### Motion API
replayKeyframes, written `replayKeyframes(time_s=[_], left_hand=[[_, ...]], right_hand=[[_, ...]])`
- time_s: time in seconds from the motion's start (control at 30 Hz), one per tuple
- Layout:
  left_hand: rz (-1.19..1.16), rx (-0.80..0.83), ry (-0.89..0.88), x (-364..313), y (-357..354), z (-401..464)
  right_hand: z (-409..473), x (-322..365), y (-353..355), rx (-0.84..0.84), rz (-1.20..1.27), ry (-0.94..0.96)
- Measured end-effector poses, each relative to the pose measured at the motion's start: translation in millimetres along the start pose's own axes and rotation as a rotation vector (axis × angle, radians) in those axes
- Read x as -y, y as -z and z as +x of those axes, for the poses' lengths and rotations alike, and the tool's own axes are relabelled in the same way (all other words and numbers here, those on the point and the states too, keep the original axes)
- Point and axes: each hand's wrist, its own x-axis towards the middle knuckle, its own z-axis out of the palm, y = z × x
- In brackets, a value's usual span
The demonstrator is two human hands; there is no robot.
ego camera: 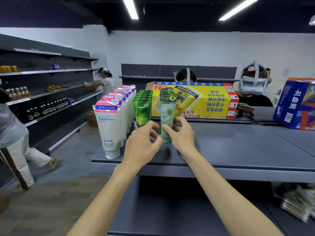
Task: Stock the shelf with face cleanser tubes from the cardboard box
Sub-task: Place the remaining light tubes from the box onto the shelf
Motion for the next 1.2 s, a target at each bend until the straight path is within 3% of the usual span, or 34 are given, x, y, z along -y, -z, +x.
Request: replayKeyframes(time_s=[0.4, 0.7, 1.0, 1.2], left_hand=[[0.015, -0.012, -0.005, -9, 6, -9], [-0.015, -0.012, -0.001, -28, 10, -18], [-0.088, 0.02, 0.019, -20, 0, -97], [0.144, 0.164, 0.01, 9, -33, -168]], right_hand=[[-9, 8, 9, 0.04, -0.006, -0.036], [-32, 25, 41, 0.085, -0.148, 0.023], [-146, 0, 91, 0.195, -0.256, 0.191], [-203, -60, 103, 0.332, -0.53, 0.139]])
